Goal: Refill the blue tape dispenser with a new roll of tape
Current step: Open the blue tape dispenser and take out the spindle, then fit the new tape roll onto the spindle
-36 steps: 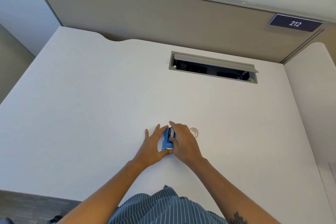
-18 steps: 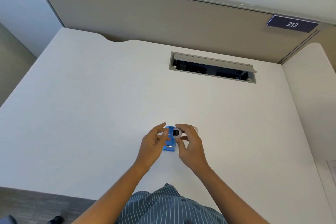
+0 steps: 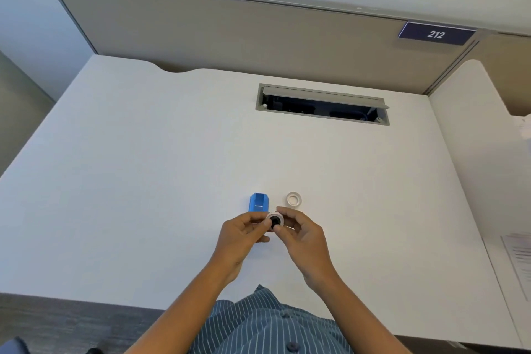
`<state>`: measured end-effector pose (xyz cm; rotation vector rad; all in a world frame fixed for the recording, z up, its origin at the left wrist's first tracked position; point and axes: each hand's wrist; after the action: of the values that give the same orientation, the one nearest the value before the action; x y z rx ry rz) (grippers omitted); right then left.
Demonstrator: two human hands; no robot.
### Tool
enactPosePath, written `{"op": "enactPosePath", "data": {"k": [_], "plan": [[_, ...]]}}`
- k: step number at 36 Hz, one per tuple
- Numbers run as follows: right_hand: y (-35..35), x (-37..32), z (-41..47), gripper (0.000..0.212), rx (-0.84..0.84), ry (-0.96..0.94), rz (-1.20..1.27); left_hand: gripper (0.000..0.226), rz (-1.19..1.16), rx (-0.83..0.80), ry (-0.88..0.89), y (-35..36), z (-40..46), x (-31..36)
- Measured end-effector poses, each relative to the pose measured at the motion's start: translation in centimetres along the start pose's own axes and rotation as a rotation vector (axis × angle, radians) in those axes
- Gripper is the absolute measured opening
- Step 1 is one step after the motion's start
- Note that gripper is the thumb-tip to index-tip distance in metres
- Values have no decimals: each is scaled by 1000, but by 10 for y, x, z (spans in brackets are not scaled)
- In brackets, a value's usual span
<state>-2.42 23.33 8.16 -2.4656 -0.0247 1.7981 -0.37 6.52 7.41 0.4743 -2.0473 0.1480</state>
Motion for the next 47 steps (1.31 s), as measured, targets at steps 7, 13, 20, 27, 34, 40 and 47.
{"op": "enactPosePath", "data": {"k": [7, 13, 20, 27, 34, 40, 47], "plan": [[-22, -1, -7, 32, -4, 56, 19, 36, -98, -24, -64, 12, -14, -5], [-41, -1, -9, 29, -16, 97, 30, 44, -167, -34, -122, 24, -22, -15], [-60, 10, -7, 29, -61, 113, 31, 48, -162, -15, -163, 39, -29, -24], [-77, 11, -3, 29, -111, 143, 115, 48, -163, -34, -181, 53, -33, -27], [-87, 8, 0, 29, -151, 170, 155, 45, -161, -40, -198, 61, -35, -29], [-90, 5, 4, 49, -179, 139, 179, 41, -187, -41, -226, 66, -34, -28], [-86, 1, 6, 38, -160, -18, 21, 32, -225, -28, -247, 69, -33, -27]]}}
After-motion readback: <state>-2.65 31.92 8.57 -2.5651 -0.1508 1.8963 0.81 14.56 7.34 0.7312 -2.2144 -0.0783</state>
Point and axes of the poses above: each hand's wrist, its own z-axis towards the middle knuckle, its own y-axis out of the palm, x = y × z, and after that the axes turned 11 degrees about x, right-handed
